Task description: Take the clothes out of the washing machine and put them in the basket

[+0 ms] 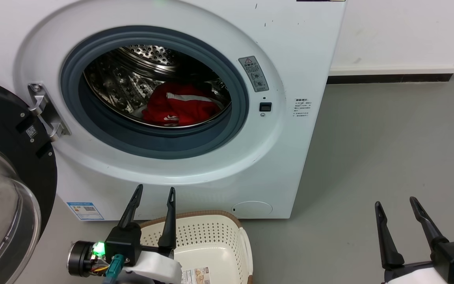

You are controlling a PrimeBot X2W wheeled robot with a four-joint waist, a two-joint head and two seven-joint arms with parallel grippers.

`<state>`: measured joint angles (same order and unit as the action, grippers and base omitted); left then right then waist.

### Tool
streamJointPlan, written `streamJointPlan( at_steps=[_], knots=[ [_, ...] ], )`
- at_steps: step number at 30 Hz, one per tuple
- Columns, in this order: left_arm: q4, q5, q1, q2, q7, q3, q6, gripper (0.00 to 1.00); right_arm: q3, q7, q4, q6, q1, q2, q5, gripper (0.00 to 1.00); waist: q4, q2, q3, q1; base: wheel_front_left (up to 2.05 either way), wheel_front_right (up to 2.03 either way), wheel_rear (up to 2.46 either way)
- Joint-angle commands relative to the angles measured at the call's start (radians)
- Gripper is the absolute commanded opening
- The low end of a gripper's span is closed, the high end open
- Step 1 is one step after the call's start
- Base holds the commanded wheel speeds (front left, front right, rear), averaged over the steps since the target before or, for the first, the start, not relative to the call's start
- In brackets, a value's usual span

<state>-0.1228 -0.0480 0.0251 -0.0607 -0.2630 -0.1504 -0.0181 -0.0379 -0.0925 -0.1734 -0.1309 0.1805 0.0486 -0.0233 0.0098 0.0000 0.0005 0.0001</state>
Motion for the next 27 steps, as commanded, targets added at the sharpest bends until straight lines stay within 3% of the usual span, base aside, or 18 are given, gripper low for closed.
streamJointPlan(
  at_steps=[1,13,27],
  knots=[
    [-0.002,0.000,-0.008,0.001,-0.003,-0.001,-0.004,1.00,-0.001,-0.006,0.003,0.000,0.003,0.003,0.003,1.00,0.001,0.0000,0.001,-0.0001,0.00,0.00,0.00],
    [-0.013,-0.004,0.028,0.004,-0.003,0.005,-0.015,1.00,0.002,-0.007,0.002,0.000,-0.018,0.003,0.010,1.00,0.002,0.0000,0.038,-0.0001,0.00,0.00,0.00],
    [-0.068,-0.001,0.238,-0.003,-0.003,0.051,-0.033,1.00,0.039,-0.034,-0.005,0.000,-0.136,0.003,0.007,1.00,-0.034,0.0000,0.299,-0.0001,0.00,0.00,0.00]
  ],
)
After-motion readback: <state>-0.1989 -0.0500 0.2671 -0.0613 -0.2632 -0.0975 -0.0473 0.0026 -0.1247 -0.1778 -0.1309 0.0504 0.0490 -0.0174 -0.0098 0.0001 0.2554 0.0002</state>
